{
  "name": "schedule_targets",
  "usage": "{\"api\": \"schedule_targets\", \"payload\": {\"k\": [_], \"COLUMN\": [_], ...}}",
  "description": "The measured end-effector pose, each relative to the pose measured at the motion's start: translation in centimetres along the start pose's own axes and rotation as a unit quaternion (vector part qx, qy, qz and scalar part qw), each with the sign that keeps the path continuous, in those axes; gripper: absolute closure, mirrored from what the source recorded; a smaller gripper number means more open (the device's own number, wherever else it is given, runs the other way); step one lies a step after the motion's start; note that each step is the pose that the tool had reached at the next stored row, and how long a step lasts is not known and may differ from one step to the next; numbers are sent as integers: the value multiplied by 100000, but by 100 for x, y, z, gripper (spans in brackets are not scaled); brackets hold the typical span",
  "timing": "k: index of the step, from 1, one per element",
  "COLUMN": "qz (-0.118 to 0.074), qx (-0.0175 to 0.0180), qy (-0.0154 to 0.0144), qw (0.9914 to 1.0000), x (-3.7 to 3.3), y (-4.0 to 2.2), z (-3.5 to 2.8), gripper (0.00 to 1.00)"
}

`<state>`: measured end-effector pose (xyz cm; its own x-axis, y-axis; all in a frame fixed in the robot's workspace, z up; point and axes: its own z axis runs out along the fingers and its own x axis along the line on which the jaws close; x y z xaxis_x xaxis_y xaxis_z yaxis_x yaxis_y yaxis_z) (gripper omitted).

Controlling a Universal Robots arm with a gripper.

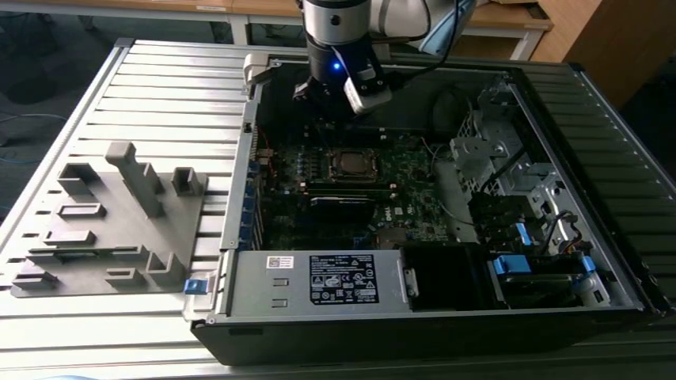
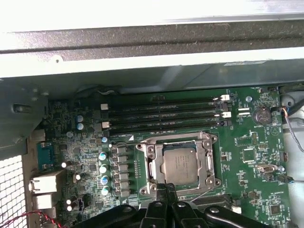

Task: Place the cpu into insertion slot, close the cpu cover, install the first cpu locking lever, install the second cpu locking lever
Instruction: 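Install the first cpu locking lever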

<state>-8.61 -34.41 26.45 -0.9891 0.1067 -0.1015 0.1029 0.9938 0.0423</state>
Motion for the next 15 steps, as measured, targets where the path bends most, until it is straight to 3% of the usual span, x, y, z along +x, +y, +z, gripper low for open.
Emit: {"api": "schedule_targets", "payload": {"k": [2,8,9,14,15], "qz": [-5,-8,2,3,24], "qx": [10,-6,-5,-54,-293], "qy": [8,-10,-16,3,19], "qw": [100000,100000,100000,100000,100000], "x": [30,205,317,336,336], "y": [-4,-24,-36,-39,-39], "z": [-4,-19,-30,-33,-33], "gripper": [89,89,89,89,89]}}
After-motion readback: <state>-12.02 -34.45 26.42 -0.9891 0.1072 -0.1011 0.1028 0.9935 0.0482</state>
